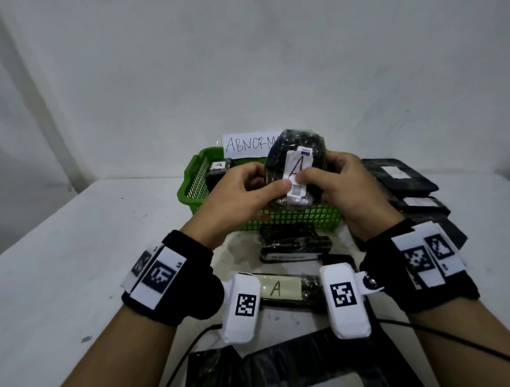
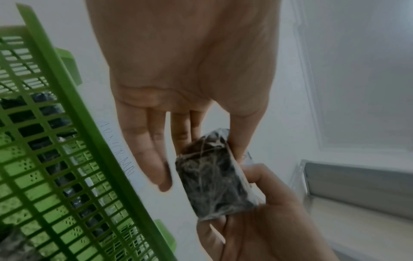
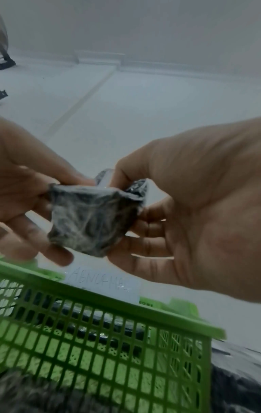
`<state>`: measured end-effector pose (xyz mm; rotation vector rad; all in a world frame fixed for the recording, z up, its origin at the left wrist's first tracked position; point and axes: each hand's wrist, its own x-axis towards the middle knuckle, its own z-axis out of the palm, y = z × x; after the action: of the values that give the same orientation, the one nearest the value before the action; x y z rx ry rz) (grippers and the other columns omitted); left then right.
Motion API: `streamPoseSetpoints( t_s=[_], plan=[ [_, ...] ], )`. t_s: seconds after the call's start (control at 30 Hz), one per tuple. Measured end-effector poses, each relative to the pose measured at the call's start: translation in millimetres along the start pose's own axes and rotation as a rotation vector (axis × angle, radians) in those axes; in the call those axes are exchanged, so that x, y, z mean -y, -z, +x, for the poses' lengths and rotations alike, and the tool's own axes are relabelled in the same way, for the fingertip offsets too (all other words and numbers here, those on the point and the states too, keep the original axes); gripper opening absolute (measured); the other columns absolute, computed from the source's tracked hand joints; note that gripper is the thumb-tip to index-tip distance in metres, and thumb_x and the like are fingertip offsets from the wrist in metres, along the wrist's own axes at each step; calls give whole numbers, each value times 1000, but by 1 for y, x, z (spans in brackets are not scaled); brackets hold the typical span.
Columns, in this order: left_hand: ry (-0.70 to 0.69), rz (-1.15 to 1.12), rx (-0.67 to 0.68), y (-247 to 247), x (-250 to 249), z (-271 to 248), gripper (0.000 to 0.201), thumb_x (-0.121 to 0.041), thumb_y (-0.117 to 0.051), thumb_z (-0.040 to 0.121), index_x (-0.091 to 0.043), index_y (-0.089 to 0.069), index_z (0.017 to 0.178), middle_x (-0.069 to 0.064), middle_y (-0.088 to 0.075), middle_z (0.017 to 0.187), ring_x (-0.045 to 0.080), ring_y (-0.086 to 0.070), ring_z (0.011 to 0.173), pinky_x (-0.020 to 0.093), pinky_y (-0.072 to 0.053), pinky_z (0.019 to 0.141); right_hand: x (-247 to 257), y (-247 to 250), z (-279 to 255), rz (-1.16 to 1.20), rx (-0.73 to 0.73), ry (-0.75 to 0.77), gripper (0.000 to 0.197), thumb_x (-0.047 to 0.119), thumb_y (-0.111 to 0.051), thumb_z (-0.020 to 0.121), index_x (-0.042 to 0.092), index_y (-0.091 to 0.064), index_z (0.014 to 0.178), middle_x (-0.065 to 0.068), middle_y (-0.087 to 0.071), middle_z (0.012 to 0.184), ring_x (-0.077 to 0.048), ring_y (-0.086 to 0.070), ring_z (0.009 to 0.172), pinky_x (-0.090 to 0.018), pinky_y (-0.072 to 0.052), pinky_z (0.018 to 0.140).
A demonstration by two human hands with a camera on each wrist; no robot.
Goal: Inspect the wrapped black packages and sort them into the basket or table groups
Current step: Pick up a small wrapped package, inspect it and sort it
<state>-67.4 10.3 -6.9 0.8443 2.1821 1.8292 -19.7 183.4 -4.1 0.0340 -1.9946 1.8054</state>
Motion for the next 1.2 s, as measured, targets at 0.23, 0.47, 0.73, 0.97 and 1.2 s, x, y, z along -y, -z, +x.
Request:
streamPoseSetpoints(
  t_s=[0.23,0.47,0.73,0.97,1.2],
  plan=[
    [-22,38,-55,11,3,-7,32,-35,-76,83,-14,-63,104,7,-73,98,14,-71,79,19,-49,53,1,0,1,-93,77,-106,35,15,-79,82,14,-67,115,0,-79,100,-20,-76,88,-39,-61,73],
    [-162,174,-71,8,-6,-12,52,-47,-85,71,-33,-58,113,-10,-70,108,9,-70,99,36,-57,90,16,1,-12,-10,140,-159,47,34,-76,85,19,-60,127,-2,-78,104,-22,-77,86,-44,-63,78],
    [-185,50,99,14,-16,-14,41,-19,-62,95,-29,-57,135,0,-71,118,13,-69,104,24,-53,69,12,-4,-9,92,-55,-97,24,10,-57,96,7,-66,119,-9,-72,96,-13,-71,74,-28,-56,53],
    [-104,-57,20,12,-6,-11,61,-32,-74,73,-19,-57,130,-8,-72,101,14,-71,98,38,-60,82,7,-10,-12,31,-30,-80,28,13,-65,95,12,-55,122,5,-74,95,-10,-74,80,-30,-60,59],
    [-152,-17,-43,13,-4,-7,63,-23,-81,75,-19,-58,134,14,-58,95,20,-64,81,32,-58,68,10,-7,-14,39,149,-117,32,30,-70,91,19,-62,120,5,-76,104,-15,-76,87,-34,-62,69]
  ],
)
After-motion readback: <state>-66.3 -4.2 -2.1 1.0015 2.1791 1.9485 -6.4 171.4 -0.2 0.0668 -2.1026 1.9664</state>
